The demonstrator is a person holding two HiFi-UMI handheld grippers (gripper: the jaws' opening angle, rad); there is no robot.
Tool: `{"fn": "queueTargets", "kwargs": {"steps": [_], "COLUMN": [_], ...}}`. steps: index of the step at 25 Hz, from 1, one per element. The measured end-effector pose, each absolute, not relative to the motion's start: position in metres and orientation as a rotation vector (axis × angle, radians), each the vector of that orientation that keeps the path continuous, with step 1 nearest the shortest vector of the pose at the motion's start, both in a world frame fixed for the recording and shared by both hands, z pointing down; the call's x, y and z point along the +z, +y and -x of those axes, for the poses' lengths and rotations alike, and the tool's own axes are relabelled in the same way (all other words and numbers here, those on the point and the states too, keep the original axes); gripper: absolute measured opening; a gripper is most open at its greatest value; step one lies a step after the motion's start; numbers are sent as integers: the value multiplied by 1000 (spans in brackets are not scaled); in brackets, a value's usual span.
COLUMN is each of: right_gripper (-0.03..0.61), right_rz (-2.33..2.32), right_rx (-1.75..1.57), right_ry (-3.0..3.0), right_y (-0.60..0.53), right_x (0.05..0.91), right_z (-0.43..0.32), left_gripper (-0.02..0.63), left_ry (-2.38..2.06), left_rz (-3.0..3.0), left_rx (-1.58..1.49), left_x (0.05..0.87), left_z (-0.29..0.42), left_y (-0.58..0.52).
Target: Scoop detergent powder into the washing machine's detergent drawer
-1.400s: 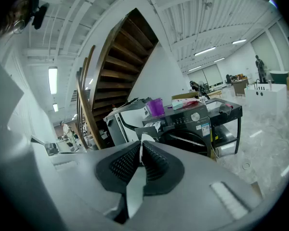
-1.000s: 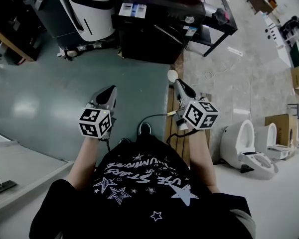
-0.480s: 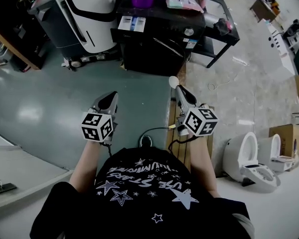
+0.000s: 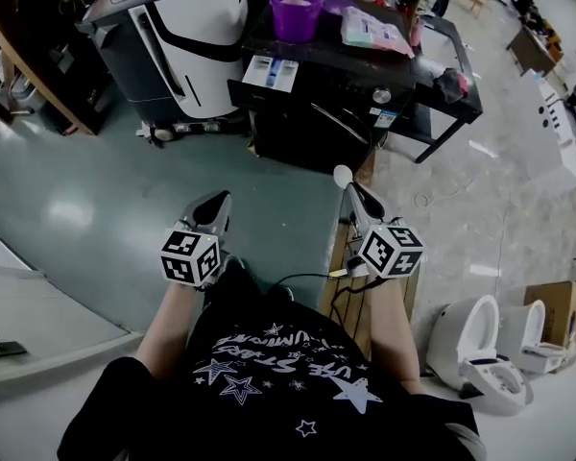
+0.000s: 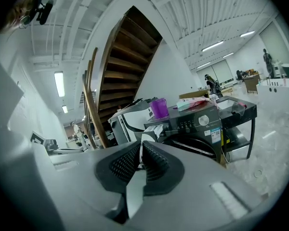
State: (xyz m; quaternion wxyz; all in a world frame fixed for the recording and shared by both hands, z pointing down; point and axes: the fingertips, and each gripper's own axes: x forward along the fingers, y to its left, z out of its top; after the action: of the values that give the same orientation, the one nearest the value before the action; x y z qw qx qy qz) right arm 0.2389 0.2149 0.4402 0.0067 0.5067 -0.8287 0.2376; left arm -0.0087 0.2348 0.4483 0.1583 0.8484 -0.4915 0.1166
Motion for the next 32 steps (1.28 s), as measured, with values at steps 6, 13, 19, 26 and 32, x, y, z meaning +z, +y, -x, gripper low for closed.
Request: {"fn": "queueTargets", "kwargs": {"steps": [6, 13, 19, 26, 32], "right_gripper": [37, 37, 37, 37, 37], "right_rz": [-1564, -1623, -1680, -1746, -1851], "right_rx": [774, 749, 734, 745, 704], "right_ry": [-2581, -2534, -2515, -2473, -2457], "right_y": [178, 108, 22, -53, -110], "right_x": [451, 447, 438, 429, 404], "right_z": [-222, -205, -182, -164, -160], "left_gripper": [0, 0, 0, 0, 0], "left_ry": [-1393, -1320, -1259, -1200, -1127], "left_rz": [-2399, -2428, -2491, -2492, -2516], "left_rx": [334, 315, 306, 303, 282], "left_x": [460, 467, 458, 459, 454], "left_z": [21, 37, 53, 76, 86], "left_y": [204, 115, 21, -60, -114]}}
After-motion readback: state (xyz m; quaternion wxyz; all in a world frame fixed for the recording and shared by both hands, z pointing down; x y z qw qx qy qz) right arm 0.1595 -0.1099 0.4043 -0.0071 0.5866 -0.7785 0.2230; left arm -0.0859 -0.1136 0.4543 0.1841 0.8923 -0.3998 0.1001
